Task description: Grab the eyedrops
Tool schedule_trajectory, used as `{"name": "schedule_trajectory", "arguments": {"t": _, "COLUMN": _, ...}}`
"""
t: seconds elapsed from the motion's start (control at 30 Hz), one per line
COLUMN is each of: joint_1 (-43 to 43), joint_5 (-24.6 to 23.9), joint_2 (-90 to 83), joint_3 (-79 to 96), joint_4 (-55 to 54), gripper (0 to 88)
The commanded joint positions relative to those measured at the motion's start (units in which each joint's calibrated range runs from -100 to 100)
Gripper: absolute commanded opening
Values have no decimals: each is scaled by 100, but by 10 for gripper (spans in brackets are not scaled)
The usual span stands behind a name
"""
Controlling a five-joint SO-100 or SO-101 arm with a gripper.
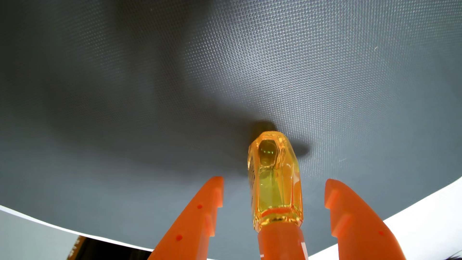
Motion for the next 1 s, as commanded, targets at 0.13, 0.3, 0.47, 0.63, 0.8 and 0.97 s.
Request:
{"name": "schedule_trajectory", "arguments": {"t": 0.13, "joint_1": -46, "joint_5": -30, "joint_2": -22, "joint_3": -127, "joint_4": -14, "gripper": 204}}
{"name": "schedule_trajectory", "arguments": {"t": 0.3, "joint_1": -63, "joint_5": -104, "joint_2": -13, "joint_3": -118, "joint_4": -92, "gripper": 146}}
{"name": "schedule_trajectory", "arguments": {"t": 0.47, "joint_1": -79, "joint_5": -104, "joint_2": 250, "joint_3": -334, "joint_4": -31, "gripper": 143}}
{"name": "schedule_trajectory", "arguments": {"t": 0.63, "joint_1": -96, "joint_5": -93, "joint_2": 522, "joint_3": -667, "joint_4": 142, "gripper": 142}}
{"name": "schedule_trajectory", "arguments": {"t": 0.8, "joint_1": -96, "joint_5": -98, "joint_2": 657, "joint_3": -865, "joint_4": 246, "gripper": 91}}
{"name": "schedule_trajectory", "arguments": {"t": 0.97, "joint_1": -96, "joint_5": -119, "joint_2": 657, "joint_3": -874, "joint_4": 246, "gripper": 71}}
